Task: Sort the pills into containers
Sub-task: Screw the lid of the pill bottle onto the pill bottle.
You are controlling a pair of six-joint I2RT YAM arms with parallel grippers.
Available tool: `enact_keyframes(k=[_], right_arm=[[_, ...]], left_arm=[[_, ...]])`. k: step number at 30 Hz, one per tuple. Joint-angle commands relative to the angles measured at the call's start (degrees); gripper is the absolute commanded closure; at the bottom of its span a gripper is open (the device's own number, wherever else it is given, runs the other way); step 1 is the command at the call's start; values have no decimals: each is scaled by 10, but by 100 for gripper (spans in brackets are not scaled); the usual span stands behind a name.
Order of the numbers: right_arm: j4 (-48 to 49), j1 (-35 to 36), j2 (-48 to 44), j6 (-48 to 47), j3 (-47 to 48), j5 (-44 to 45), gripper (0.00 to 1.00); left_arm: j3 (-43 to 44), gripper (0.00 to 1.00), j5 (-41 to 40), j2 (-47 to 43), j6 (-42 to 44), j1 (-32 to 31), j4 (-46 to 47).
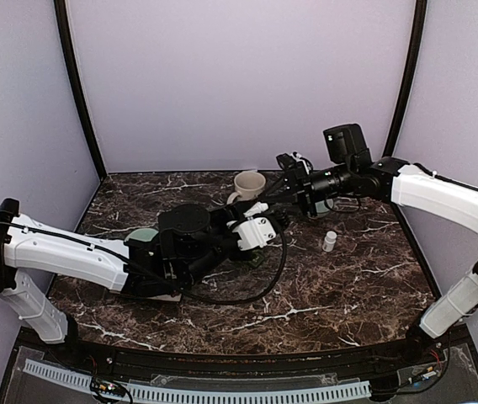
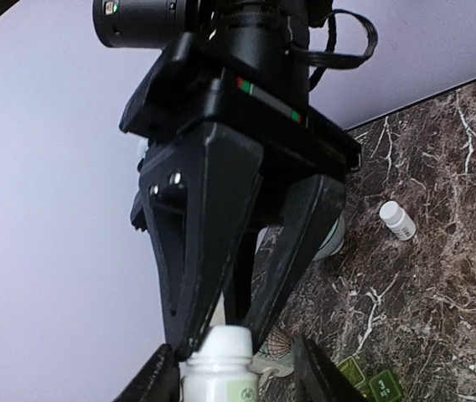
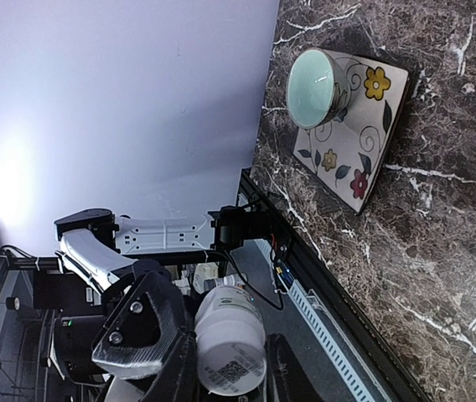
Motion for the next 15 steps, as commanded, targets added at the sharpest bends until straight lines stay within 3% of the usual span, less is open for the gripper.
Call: enact_keyframes(k=[1,15], right_arm=[[41,16,6,-10,2,0,100],[-14,-3,1,-63,27,30,100]], left_arm=[[3,44,94,-31,-43,-17,-16],[-36,38,58,-116,-148,4,-92]])
